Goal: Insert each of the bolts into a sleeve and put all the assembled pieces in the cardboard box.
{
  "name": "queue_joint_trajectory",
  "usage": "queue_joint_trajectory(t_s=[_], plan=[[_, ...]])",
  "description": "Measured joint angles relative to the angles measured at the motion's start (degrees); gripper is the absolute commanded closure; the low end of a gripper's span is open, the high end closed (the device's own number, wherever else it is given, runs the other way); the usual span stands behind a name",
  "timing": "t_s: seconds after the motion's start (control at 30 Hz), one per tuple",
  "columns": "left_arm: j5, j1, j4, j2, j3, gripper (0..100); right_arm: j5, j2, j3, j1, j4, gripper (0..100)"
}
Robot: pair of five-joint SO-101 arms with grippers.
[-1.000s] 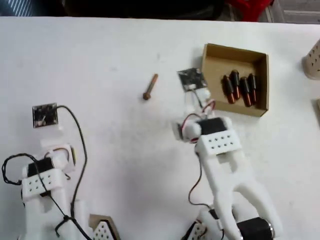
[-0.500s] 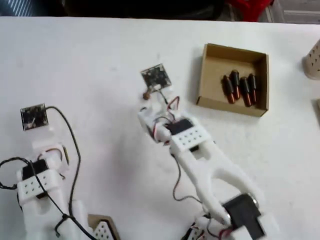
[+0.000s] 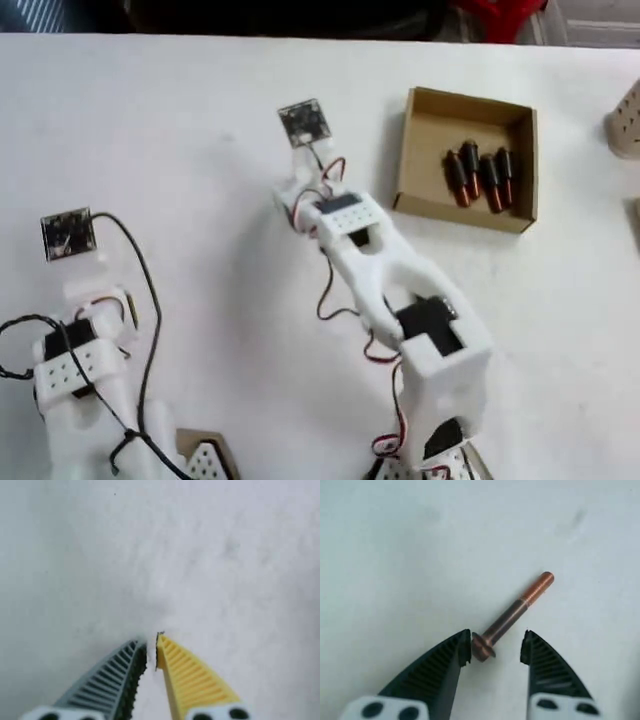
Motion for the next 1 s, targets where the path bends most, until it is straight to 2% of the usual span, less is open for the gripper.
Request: queue_joint_trajectory(t_s=[0.4,0.53,0.6,0.73,1.0], plan=[[0.0,0.0,0.0,0.0,0.0,93,1.1,17.3,-18.3,2.8,1.5,85.2],[0.0,0.0,0.0,0.0,0.0,93,3.9,22.8,-27.2,3.0,9.1,99.3],[0.0,0.0,0.0,0.0,0.0,93,3.9,24.9,-32.2,3.6,14.3,96.2],[0.0,0.0,0.0,0.0,0.0,93,3.9,27.9,-41.0,4.9,24.0,98.0],[0.0,0.1,-0.4,0.0,0.0,93,4.3,26.4,-46.8,6.3,41.1,98.1]])
